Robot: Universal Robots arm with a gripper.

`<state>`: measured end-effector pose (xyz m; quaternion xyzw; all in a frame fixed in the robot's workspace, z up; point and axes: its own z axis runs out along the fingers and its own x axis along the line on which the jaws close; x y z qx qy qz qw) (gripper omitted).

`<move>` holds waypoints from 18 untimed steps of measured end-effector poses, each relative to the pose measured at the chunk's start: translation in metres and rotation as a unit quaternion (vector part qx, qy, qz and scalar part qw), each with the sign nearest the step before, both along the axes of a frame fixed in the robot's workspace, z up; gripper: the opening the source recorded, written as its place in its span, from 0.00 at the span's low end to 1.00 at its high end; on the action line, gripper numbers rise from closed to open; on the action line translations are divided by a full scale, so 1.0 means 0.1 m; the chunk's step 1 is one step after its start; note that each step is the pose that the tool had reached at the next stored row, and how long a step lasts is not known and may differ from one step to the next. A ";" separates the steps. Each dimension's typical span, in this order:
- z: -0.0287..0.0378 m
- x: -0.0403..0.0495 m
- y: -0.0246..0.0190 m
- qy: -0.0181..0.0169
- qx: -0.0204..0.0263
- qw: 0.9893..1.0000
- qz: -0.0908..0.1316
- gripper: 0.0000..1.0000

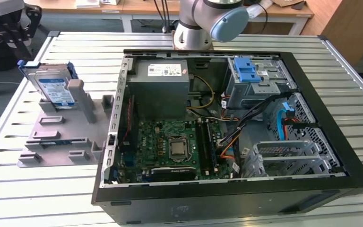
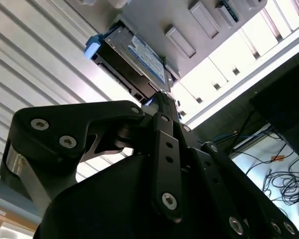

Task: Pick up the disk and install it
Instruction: 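Pick up the disk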

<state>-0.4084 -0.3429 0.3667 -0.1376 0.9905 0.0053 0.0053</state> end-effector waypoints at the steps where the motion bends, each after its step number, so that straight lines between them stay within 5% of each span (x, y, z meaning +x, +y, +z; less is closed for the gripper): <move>1: 0.000 0.000 0.000 0.000 0.000 1.000 0.008 0.11; 7: -0.002 0.000 0.000 0.000 0.000 0.998 0.057 0.11; 14: -0.003 0.000 0.000 0.000 0.000 0.994 0.106 0.11; 18: -0.003 0.000 0.000 0.000 0.000 0.994 0.107 0.11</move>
